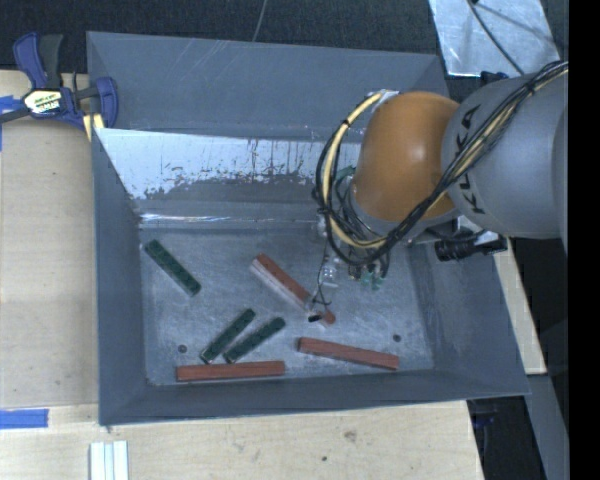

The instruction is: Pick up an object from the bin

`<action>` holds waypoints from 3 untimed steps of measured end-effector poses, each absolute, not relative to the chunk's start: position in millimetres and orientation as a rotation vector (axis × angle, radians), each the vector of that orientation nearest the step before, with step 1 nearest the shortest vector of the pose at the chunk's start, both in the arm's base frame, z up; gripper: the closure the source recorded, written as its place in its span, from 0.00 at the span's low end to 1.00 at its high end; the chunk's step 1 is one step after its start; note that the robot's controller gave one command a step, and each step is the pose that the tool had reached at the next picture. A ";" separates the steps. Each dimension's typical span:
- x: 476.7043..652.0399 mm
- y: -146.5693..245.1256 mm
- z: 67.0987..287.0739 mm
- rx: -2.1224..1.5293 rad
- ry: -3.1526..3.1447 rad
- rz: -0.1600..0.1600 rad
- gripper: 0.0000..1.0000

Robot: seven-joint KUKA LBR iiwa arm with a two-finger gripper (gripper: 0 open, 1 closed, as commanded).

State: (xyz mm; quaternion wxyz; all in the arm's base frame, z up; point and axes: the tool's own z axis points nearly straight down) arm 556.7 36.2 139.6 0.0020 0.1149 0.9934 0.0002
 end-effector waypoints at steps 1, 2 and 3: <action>530.2 47.0 102.7 0.556 3.090 0.001 0.00; 558.8 37.6 66.9 0.707 3.057 0.000 0.00; 538.1 49.5 71.1 0.888 3.009 0.002 1.00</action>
Offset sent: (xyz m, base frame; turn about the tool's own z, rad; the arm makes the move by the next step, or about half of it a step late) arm -0.0013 0.0007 -0.0696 0.2243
